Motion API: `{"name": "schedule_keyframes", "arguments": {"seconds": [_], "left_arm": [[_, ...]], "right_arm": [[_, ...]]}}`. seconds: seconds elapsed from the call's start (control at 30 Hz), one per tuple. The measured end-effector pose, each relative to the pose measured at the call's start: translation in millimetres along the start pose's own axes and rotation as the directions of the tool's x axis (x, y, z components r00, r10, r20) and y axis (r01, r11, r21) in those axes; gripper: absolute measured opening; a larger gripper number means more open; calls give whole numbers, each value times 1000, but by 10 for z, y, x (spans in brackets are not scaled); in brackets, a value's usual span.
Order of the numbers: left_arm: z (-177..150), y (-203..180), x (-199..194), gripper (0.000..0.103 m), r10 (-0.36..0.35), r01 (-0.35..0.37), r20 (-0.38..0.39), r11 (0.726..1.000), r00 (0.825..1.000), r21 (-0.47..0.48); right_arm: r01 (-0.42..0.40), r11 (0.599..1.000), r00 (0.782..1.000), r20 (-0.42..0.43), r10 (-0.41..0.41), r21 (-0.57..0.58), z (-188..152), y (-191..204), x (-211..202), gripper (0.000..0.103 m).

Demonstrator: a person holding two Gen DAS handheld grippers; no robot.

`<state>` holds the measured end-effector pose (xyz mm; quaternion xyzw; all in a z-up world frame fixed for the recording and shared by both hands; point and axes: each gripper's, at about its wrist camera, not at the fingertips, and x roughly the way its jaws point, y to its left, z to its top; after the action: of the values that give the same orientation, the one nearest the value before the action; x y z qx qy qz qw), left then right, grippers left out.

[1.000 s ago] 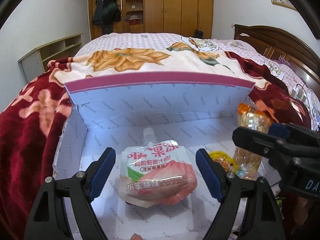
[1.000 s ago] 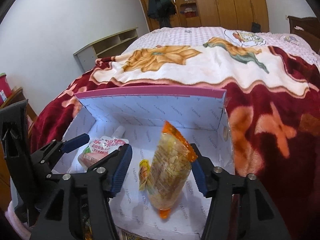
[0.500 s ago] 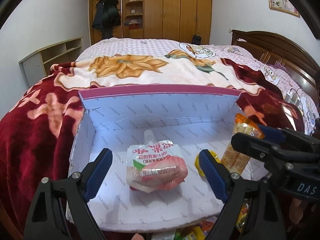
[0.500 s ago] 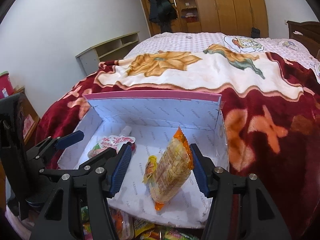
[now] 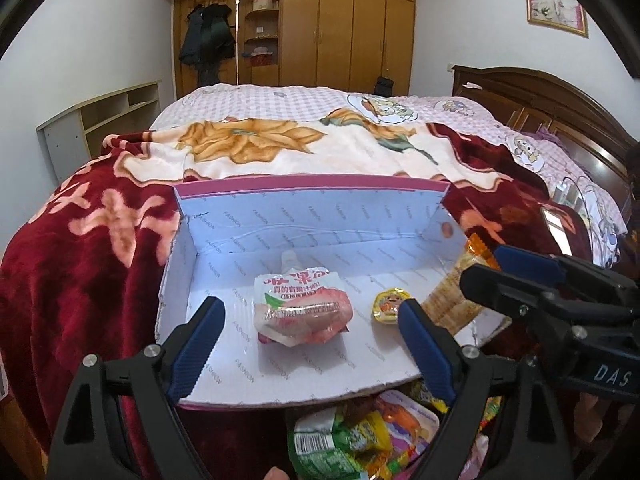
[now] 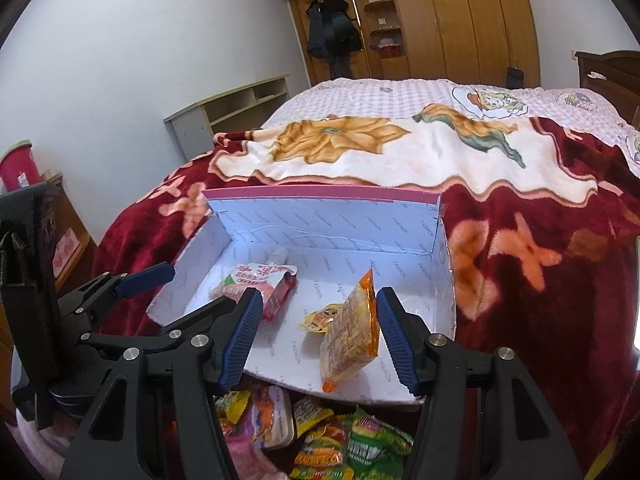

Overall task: Organize snacks
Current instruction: 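Open the left gripper to drop the pouch into the box while the right releases the bread cake inside, then grasp the green-and-white chip bag with the left gripper while the right reaches the green pea bag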

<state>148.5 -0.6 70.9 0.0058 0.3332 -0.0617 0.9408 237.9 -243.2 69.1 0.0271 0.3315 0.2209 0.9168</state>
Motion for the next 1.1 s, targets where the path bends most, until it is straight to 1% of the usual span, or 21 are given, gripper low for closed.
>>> {"name": "schedule_keyframes", "arguments": {"seconds": [0.3, 0.47, 0.67, 0.93, 1.1], "left_arm": [[-105, 52, -189, 91, -10, 10, -6, 1000, 1000, -24], [-210, 85, -266, 91, -7, 6, -28, 1000, 1000, -24], [-356, 112, -375, 91, -20, 19, -45, 999, 999, -38], [-520, 130, -321, 91, -33, 27, -91, 997, 995, -72], [-623, 117, -257, 91, -3, -4, -97, 997, 995, -72]], "right_arm": [[4, 1000, 1000, 5, -4, 9, -120, 5, -147, 60], [7, 1000, 1000, 3, -7, 22, -192, -17, -219, 60], [1, 999, 1000, -12, -1, 35, -320, -25, -284, 60], [3, 999, 999, -36, -1, 53, -498, -46, -341, 60], [13, 998, 999, -51, -9, 69, -607, -103, -354, 60]]}}
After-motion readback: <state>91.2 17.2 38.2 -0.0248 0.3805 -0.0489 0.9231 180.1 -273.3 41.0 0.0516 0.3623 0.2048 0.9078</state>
